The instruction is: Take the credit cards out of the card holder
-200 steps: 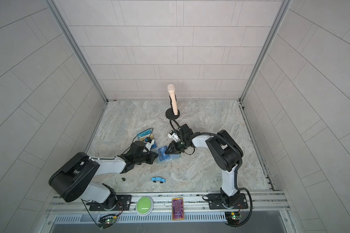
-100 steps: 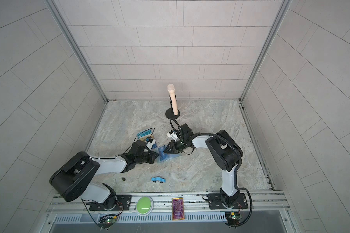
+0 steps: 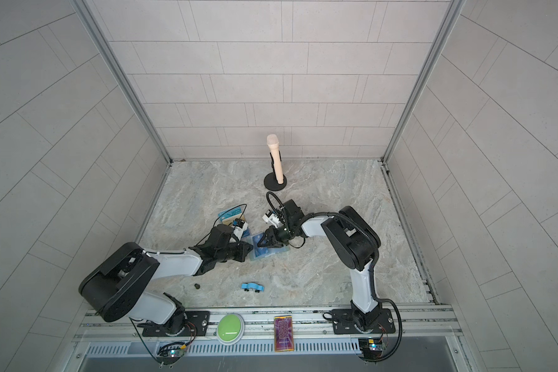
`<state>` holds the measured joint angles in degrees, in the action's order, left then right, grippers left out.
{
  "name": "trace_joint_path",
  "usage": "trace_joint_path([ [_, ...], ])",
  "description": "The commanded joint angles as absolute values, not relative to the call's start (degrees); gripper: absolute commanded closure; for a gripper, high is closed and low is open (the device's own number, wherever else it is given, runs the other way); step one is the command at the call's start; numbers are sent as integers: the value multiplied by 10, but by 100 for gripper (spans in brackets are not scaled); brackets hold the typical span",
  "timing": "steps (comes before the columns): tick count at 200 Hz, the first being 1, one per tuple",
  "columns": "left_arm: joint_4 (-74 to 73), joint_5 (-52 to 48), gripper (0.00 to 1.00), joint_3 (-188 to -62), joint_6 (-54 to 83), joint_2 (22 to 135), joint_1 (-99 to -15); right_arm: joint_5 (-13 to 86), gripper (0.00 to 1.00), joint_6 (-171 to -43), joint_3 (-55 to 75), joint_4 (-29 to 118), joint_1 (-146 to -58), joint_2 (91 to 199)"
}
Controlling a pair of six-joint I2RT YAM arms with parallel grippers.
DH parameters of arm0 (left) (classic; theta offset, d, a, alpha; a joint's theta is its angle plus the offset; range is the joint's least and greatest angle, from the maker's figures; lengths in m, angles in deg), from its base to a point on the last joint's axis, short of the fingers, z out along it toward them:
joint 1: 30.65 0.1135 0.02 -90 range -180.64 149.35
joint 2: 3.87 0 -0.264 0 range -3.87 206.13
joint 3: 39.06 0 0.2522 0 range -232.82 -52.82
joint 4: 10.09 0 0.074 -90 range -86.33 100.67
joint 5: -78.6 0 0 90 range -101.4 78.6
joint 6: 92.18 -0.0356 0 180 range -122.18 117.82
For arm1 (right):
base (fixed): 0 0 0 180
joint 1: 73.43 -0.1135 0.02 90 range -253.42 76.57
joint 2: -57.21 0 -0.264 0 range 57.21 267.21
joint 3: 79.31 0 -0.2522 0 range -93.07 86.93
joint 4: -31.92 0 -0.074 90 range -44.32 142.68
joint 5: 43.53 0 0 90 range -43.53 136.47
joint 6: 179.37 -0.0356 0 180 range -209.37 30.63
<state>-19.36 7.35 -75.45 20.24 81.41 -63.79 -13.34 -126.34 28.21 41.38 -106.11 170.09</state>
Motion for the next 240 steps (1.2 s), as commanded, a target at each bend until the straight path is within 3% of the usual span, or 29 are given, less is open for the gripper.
trace_joint_path([
  [1,-129,62,100,-751,193,836,-645,-139,67,-1279,283,370,-1066,1707],
  [148,-130,60,100,-750,194,837,-645,-168,73,-1378,363,193,-1023,1653],
  [240,-126,57,100,-752,189,834,-652,-143,85,-1332,363,262,-1012,1639],
])
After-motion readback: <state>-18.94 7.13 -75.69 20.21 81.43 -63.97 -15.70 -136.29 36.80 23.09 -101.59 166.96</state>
